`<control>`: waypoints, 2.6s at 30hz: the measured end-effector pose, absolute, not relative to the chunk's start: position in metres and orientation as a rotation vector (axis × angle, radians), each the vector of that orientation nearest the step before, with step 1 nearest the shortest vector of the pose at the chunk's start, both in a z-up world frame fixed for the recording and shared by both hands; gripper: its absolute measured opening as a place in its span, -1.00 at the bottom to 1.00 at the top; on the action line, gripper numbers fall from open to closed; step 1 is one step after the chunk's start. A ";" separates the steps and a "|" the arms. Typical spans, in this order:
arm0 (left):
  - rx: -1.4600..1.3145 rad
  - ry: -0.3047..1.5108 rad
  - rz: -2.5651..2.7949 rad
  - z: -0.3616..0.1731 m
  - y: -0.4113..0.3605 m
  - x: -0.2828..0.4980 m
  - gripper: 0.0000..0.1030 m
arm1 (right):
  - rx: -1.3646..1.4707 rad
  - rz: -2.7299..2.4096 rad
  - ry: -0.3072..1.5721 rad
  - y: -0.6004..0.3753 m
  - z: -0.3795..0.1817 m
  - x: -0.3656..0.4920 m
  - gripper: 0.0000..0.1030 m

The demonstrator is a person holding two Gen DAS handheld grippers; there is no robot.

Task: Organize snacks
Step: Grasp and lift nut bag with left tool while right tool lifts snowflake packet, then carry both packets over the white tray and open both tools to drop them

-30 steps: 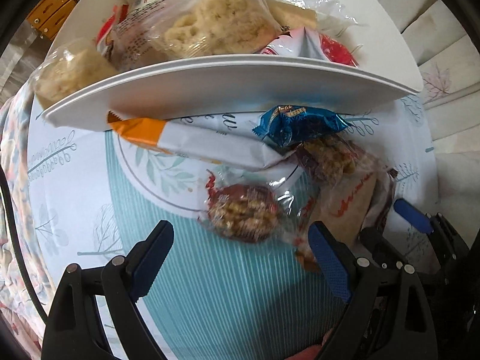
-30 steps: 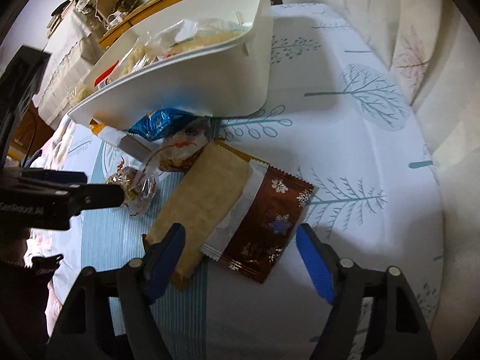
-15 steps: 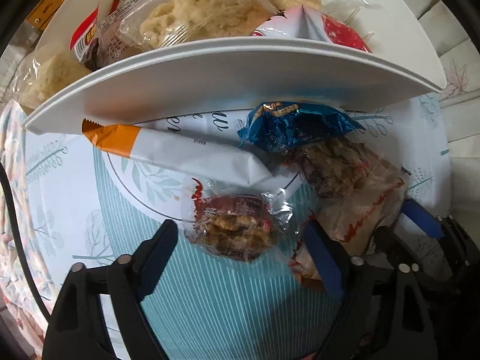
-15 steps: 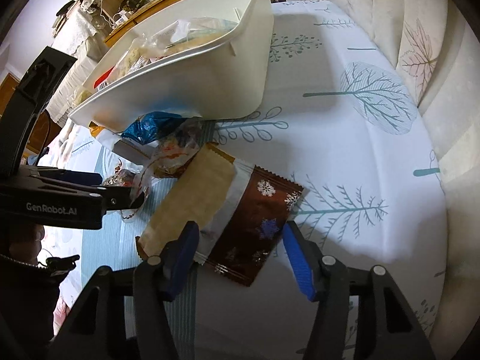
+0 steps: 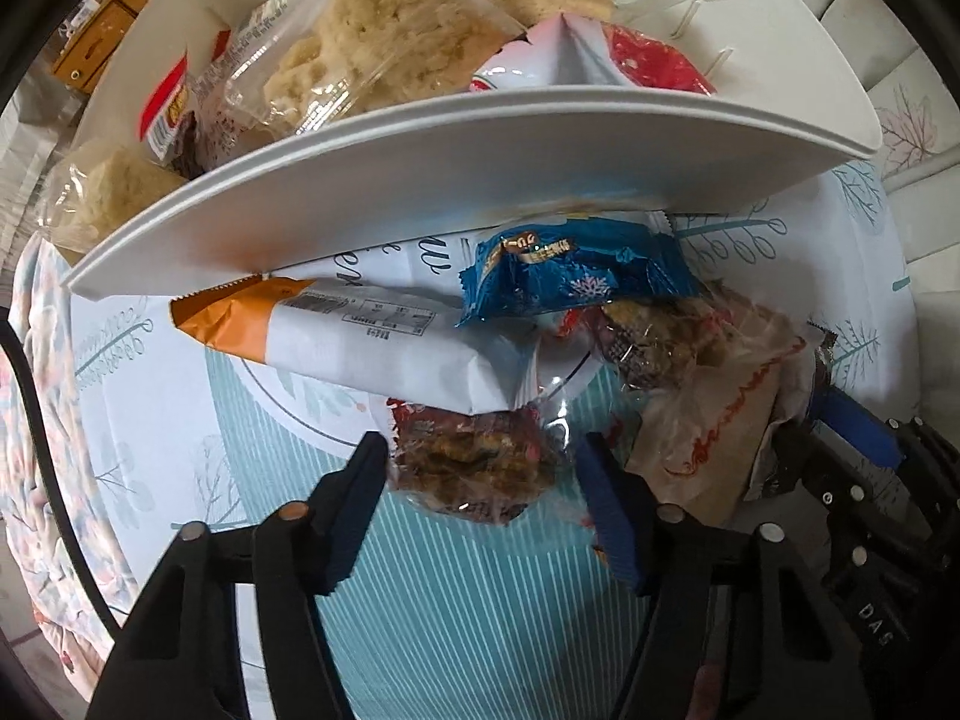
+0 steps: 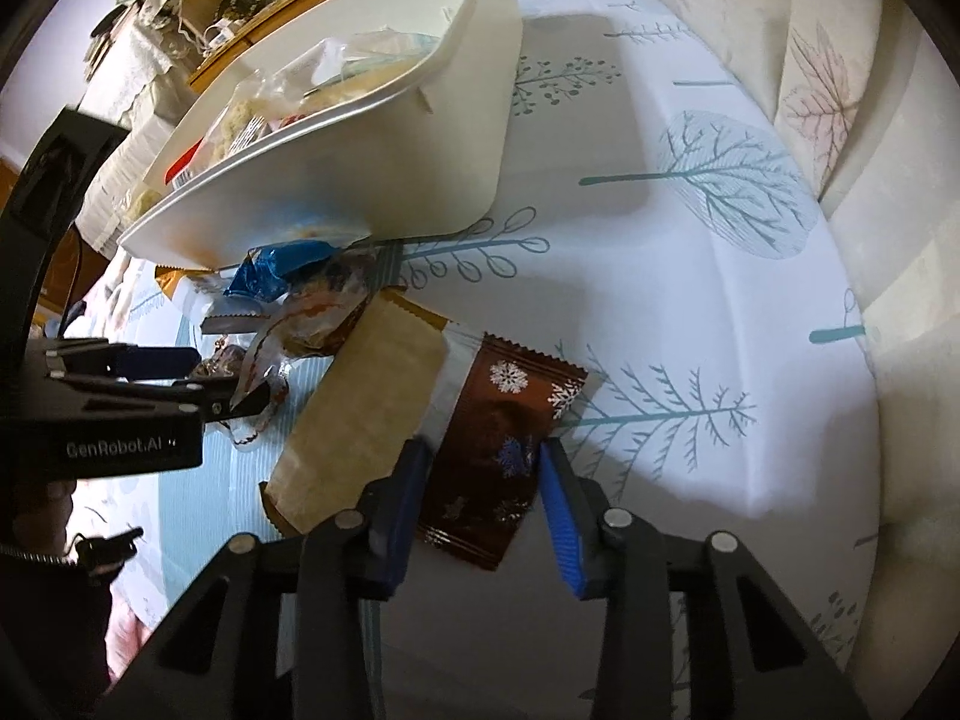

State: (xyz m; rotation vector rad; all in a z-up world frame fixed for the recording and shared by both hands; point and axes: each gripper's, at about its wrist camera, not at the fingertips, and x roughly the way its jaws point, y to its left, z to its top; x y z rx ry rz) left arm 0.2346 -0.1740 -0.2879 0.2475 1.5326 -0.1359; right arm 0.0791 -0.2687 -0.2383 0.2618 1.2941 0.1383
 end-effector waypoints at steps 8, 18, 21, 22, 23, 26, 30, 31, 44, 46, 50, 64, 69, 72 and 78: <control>0.230 1.565 -0.149 -0.287 -0.177 0.212 -0.01 | 0.277 0.128 1.316 -0.266 -0.237 0.078 -0.29; 0.193 1.599 -0.174 -0.267 -0.146 0.196 -0.02 | 0.329 0.104 1.301 -0.260 -0.222 0.071 -0.32; 0.195 1.596 -0.207 -0.251 -0.136 0.196 -0.02 | 0.317 0.112 1.269 -0.255 -0.210 0.071 -0.32; 0.198 1.594 -0.218 -0.244 -0.128 0.194 -0.02 | 0.310 0.112 1.256 -0.252 -0.204 0.071 -0.32; 0.209 1.592 -0.229 -0.238 -0.124 0.193 -0.02 | 0.307 0.112 1.250 -0.250 -0.200 0.072 -0.32; 0.231 1.579 -0.248 -0.220 -0.114 0.192 -0.02 | 0.296 0.115 1.220 -0.243 -0.186 0.075 -0.32; 0.246 1.552 -0.283 -0.192 -0.099 0.192 -0.02 | 0.290 0.124 1.176 -0.232 -0.164 0.081 -0.32; 0.252 1.541 -0.292 -0.185 -0.095 0.192 -0.02 | 0.286 0.127 1.164 -0.229 -0.159 0.083 -0.32; 0.264 1.389 -0.303 -0.109 -0.035 0.251 -0.02 | 0.256 0.162 1.043 -0.173 -0.109 0.125 -0.32; 0.259 1.365 -0.305 -0.100 -0.029 0.263 -0.02 | 0.254 0.163 1.028 -0.165 -0.104 0.134 -0.32; 0.264 1.313 -0.312 -0.087 -0.020 0.290 -0.02 | 0.243 0.159 0.993 -0.150 -0.097 0.154 -0.32; 0.159 1.203 -0.392 -0.102 -0.015 0.358 0.05 | 0.211 0.099 0.925 -0.132 -0.100 0.202 -0.28; 0.132 1.181 -0.414 -0.110 -0.020 0.366 0.33 | 0.225 0.090 0.935 -0.136 -0.106 0.215 -0.26; 0.123 1.184 -0.414 -0.110 -0.019 0.367 0.46 | 0.233 0.080 0.953 -0.138 -0.108 0.216 0.00; 0.112 1.200 -0.416 -0.108 -0.009 0.361 0.49 | 0.264 0.052 0.969 -0.140 -0.106 0.209 0.22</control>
